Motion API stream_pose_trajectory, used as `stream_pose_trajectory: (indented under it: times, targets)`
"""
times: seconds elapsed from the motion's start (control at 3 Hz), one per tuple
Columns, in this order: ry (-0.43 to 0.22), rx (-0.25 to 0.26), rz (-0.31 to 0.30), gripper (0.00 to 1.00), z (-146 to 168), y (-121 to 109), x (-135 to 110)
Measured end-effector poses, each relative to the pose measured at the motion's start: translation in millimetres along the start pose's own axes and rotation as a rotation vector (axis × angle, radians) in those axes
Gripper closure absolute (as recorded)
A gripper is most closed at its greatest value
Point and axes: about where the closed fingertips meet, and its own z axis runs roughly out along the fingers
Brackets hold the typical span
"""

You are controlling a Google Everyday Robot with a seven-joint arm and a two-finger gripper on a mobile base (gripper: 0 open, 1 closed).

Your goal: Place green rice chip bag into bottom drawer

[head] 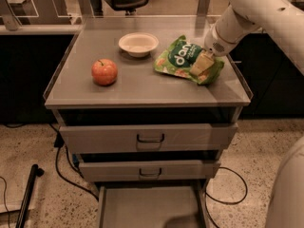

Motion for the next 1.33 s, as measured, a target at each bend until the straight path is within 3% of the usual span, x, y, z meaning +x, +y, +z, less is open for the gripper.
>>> stream_pose_trajectory:
  times: [0.33, 0.67, 1.33]
  targets:
    - [-0.002, 0.002, -0.026, 1.00, -10.1, 8.8, -1.6]
    - [-0.018, 0.014, -0.019, 1.00, -36.3, 30.7, 19.8]
    - [-0.087, 0.039, 0.022, 1.00, -88.1, 103.1, 72.2]
